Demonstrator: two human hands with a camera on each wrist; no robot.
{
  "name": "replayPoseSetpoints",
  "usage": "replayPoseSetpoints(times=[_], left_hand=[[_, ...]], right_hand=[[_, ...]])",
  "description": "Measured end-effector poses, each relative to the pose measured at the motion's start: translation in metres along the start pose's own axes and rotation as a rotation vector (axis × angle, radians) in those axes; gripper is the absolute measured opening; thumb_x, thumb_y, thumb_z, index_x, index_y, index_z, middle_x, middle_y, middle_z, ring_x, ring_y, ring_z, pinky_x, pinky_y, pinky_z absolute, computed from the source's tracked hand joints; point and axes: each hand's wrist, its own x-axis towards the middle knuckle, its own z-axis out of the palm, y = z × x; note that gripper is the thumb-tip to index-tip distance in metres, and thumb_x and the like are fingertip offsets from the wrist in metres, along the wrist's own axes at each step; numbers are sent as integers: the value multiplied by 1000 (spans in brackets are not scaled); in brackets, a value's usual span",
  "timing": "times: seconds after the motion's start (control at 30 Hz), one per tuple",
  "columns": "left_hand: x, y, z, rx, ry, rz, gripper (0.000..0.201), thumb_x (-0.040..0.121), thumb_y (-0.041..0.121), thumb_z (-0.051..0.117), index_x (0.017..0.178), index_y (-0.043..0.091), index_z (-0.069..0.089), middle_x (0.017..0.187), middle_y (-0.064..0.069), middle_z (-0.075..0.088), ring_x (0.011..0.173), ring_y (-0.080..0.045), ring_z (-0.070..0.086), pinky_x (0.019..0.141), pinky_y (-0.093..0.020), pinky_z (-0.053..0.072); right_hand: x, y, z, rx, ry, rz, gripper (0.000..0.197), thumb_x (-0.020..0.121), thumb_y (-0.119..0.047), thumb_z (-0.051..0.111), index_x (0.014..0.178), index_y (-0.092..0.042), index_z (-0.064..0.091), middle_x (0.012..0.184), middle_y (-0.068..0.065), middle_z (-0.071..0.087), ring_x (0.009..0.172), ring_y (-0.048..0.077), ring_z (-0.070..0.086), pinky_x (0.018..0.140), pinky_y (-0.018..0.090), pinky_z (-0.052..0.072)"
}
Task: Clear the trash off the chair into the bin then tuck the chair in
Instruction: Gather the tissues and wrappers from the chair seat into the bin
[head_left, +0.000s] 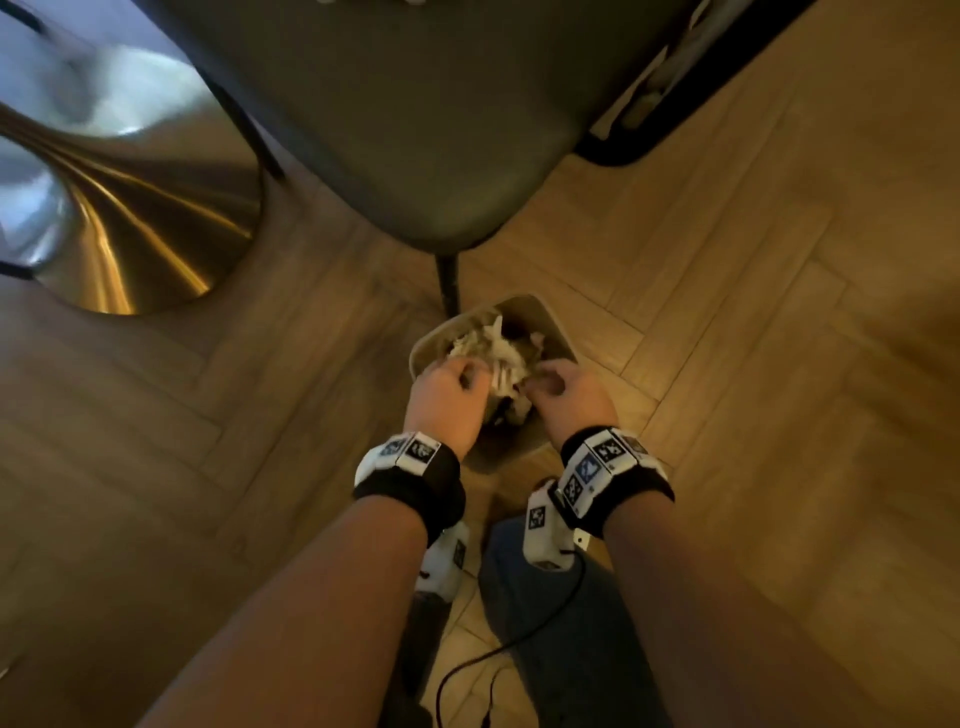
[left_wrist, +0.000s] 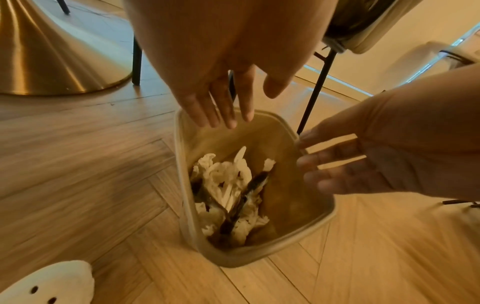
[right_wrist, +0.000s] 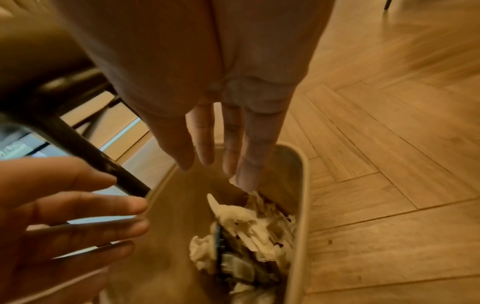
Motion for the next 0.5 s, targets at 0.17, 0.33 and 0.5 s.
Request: replayPoseSetpoints(times=[0.17,0.33,0.5], left_hand=[[-48,54,-60,-23,93,76,28,99,35,53,117,20,68,112,0,65,101,-16,61,89,-31,50],[-63,118,-131,-88,239,155,19,97,30,56,111,24,68,104,3,65,96,-12,62,86,-31,52],[-20,179,-181,45,339,277,32,95,30,58,127,23,58,124,-1,49,113,-21,53,92,-29,46]], right_hand=[[-48,-47,-55,120,-50,-23,22,88,-39,61,108,-29,66,99,-8,69,94,12,64,74,23,48],[-70,-126,-118,170,-25,-124,19,88,-40,62,102,-28,68,94,-9,70,91,12,65,82,30,53],[-47,-210,-159,218,30,-227,14,89,-31,65,100,-23,68,92,-6,68,90,11,64,76,21,48]])
